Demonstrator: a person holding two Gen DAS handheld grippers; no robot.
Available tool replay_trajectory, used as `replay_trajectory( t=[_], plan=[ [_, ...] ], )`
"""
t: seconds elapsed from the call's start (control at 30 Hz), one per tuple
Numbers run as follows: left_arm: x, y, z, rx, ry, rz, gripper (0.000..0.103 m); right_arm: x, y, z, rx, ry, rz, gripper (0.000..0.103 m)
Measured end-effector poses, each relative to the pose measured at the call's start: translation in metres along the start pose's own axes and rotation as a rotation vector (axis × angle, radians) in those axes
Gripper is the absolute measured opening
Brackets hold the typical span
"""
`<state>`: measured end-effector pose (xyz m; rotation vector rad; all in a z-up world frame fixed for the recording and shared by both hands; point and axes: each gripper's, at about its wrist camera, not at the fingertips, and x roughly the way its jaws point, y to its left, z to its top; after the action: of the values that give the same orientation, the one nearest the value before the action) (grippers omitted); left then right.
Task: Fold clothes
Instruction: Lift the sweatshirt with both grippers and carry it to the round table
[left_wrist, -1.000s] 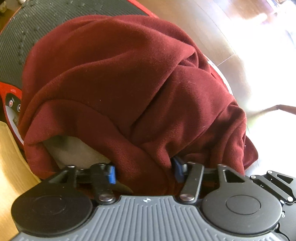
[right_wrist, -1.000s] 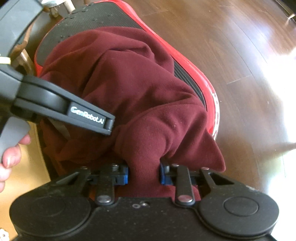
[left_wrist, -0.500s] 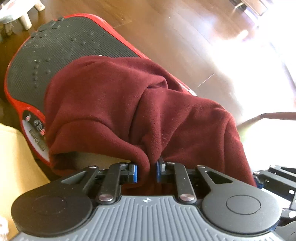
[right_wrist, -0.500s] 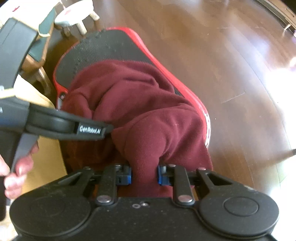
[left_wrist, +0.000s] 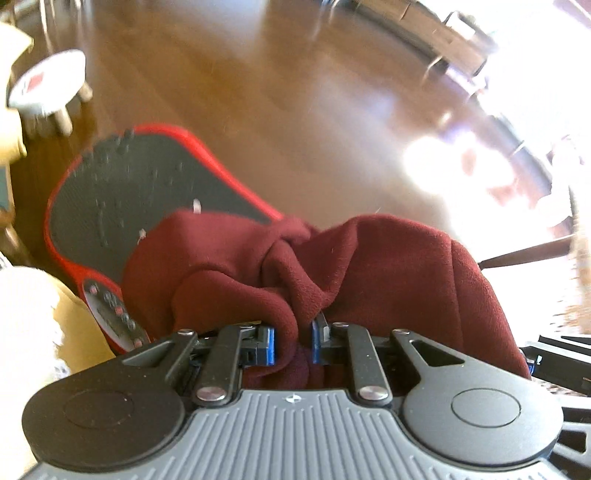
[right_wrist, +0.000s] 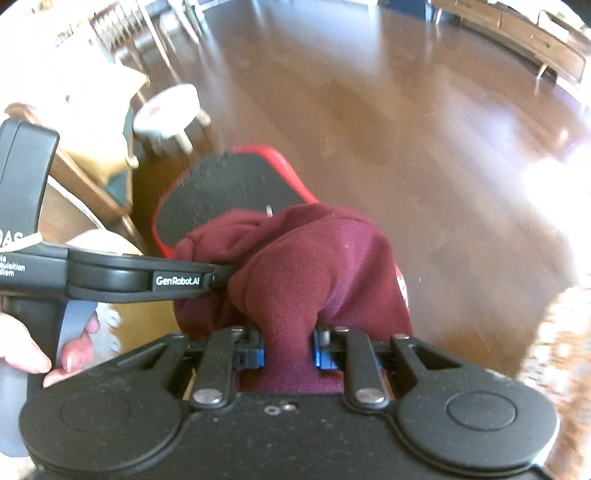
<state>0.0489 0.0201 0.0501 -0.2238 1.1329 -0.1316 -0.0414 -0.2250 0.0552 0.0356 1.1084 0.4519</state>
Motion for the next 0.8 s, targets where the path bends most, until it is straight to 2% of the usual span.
replay_trajectory(
  t=[0.17,0.4,0.63,0.8],
  plan=[
    [-0.057,-0.025,0.006,0.038,-0.11,-0.025,0.016,-0.051,0.0,0.015,0.026,-0.126,0.029,0.103],
    [-0.147,-0.065,0.035,0.072,-0.278,-0.053,0.015,-0.123,-0.003,0.047,0.035,-0.302,0.033,0.103],
    [-0.22,-0.113,0.072,0.122,-0.451,-0.096,0.015,-0.21,-0.018,0.083,-0.013,-0.498,-0.05,0.103],
    [-0.264,-0.178,0.095,0.195,-0.546,-0.141,0.015,-0.268,-0.043,0.103,0.0,-0.63,-0.124,0.103]
  ],
)
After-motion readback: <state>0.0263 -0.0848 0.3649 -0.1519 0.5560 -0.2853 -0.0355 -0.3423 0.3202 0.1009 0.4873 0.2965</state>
